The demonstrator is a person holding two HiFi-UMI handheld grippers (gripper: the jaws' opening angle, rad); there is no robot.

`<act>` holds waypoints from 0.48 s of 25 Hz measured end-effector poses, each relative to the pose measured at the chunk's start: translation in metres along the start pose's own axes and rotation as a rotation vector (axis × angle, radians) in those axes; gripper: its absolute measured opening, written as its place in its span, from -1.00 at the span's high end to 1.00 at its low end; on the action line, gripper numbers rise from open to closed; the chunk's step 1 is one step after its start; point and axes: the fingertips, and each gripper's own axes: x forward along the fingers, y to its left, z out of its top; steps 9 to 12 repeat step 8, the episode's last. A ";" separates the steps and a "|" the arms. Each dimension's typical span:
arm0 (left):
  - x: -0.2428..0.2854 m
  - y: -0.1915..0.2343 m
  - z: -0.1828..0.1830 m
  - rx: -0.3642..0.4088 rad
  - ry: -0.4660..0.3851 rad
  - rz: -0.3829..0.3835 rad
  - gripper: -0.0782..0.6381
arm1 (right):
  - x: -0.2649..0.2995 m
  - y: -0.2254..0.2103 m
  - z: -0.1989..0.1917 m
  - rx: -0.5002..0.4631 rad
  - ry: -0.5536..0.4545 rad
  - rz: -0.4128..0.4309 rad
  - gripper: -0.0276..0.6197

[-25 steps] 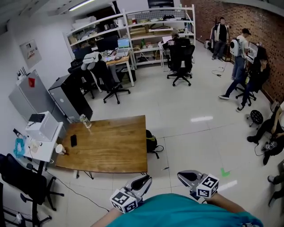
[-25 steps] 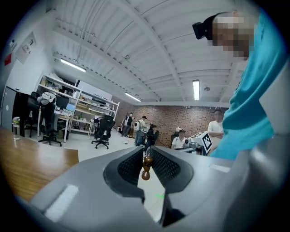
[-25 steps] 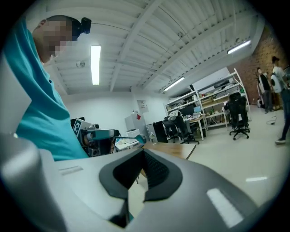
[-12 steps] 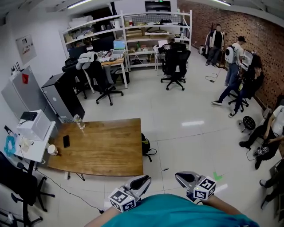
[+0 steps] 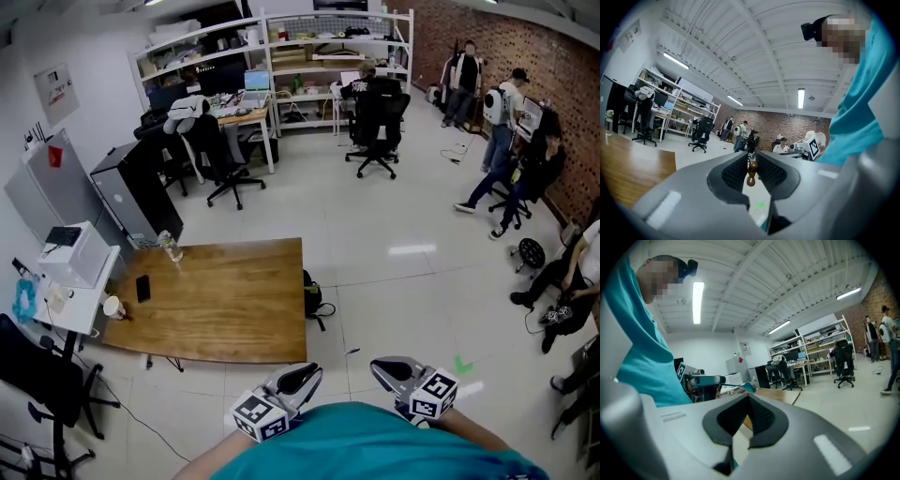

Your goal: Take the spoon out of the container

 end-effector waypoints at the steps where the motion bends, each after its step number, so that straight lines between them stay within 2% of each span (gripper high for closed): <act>1: 0.000 -0.001 0.000 0.001 -0.001 0.002 0.63 | -0.002 0.000 0.001 0.002 -0.004 0.000 0.91; 12: -0.007 -0.006 -0.004 0.003 0.004 0.004 0.63 | -0.006 0.006 -0.007 0.005 -0.005 0.000 0.91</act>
